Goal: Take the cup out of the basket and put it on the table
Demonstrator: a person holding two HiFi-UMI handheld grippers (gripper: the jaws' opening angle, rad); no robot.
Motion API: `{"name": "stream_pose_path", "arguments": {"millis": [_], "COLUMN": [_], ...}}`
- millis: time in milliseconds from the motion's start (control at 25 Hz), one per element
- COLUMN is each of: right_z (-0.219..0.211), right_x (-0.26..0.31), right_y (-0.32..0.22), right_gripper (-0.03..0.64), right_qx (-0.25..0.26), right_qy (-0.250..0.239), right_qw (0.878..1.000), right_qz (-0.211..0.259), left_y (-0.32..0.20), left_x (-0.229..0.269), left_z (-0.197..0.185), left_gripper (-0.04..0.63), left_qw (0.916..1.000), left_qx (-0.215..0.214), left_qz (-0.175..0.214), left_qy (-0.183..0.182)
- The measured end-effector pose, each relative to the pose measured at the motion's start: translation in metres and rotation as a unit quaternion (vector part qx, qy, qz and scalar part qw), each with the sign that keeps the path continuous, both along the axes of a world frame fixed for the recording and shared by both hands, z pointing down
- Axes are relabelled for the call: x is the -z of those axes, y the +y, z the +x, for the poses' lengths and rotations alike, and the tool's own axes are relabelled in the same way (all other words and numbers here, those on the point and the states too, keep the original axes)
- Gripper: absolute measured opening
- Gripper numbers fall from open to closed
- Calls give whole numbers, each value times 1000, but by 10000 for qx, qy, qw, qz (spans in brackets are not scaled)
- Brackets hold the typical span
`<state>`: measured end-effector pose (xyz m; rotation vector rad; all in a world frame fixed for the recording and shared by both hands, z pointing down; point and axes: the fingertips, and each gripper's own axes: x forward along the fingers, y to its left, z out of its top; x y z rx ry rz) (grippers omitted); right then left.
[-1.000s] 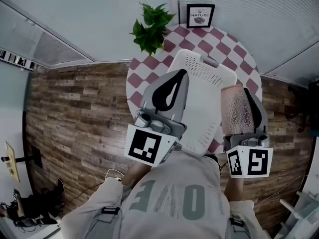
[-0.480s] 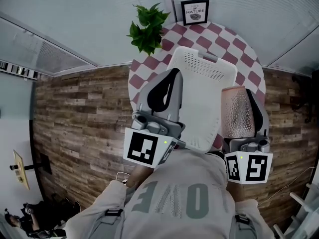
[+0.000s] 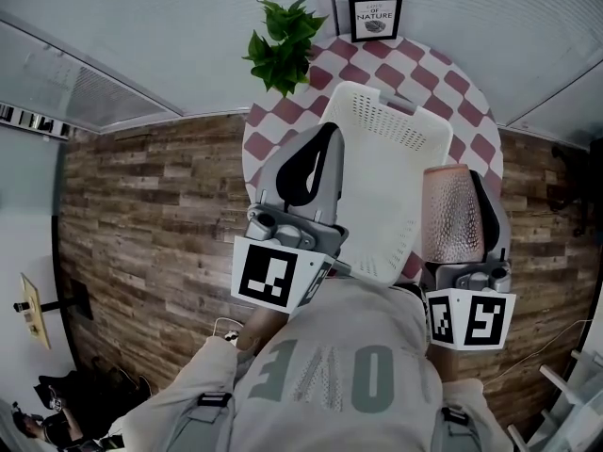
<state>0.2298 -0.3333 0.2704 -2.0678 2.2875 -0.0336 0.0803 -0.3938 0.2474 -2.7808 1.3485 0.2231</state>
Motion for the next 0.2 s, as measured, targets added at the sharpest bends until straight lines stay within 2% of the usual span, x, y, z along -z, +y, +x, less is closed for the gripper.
{"name": "stream_pose_path", "arguments": {"millis": [200], "right_z": [-1], "right_x": [-3], "right_y": [-1], "right_gripper": [28], "right_qx": [-43], "right_qy": [2], "right_qw": [10000], "right_qz": [-57], "left_y": [-2], "left_x": [-1], "left_z": [-3], "left_gripper": [5], "left_qw": [10000], "left_qx": [27], "left_qz": [-1], "left_qy": [9]}}
